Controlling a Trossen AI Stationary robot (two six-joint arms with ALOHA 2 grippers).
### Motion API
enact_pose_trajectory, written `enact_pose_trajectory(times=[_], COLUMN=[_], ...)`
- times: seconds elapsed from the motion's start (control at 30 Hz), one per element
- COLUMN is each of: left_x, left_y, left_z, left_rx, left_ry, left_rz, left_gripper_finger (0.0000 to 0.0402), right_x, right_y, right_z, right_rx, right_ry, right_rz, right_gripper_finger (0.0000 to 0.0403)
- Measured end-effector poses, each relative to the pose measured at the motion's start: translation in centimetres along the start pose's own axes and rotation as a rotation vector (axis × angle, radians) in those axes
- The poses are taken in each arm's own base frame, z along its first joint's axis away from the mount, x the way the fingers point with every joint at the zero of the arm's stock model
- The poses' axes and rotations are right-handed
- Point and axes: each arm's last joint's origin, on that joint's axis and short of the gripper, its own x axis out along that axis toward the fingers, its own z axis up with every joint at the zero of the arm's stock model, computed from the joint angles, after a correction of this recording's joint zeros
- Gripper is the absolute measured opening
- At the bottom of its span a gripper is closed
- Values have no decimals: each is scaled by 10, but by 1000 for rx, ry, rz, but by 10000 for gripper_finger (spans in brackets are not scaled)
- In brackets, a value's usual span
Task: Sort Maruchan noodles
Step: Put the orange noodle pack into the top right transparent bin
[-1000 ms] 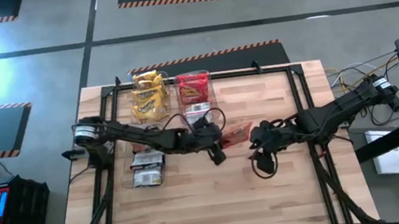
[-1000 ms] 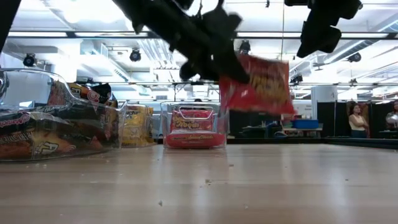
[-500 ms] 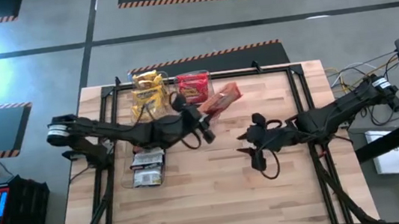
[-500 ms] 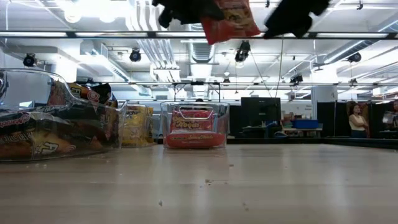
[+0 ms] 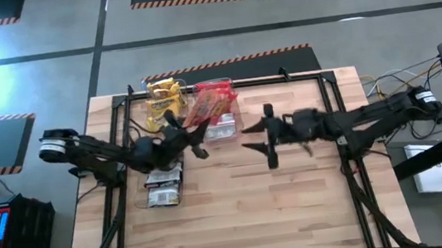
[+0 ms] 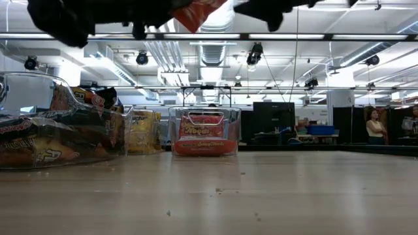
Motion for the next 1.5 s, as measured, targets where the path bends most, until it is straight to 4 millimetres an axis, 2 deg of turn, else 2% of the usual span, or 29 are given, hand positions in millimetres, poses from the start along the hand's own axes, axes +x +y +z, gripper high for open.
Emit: enact_pose_trajectory(times=[0.1,0.23,0.47,0.73,0.83,1.23,1.5], left_x=[-6,-8,-3,3,6,27,24], left_y=[2,1,-5,-8,-12,-32,-32], left_z=[-4,-2,7,11,10,-7,-8], left_rx=[6,-15,-97,-101,-128,-136,-132], left_ry=[-47,-108,-166,-183,-192,-185,-200], left_rz=[-37,-112,-216,-217,-275,-306,-321], left_gripper_finger=[116,116,116,118,118,118,119], right_x=[3,8,20,17,15,14,10], right_y=[-18,-35,-44,-50,-51,-55,-60], right_z=[5,5,1,5,7,8,10], right_rx=[50,58,28,-8,-31,-68,-72], right_ry=[-145,-266,-372,-421,-432,-445,-435], right_rz=[108,147,287,340,330,300,280], right_gripper_finger=[185,185,185,185,185,185,185])
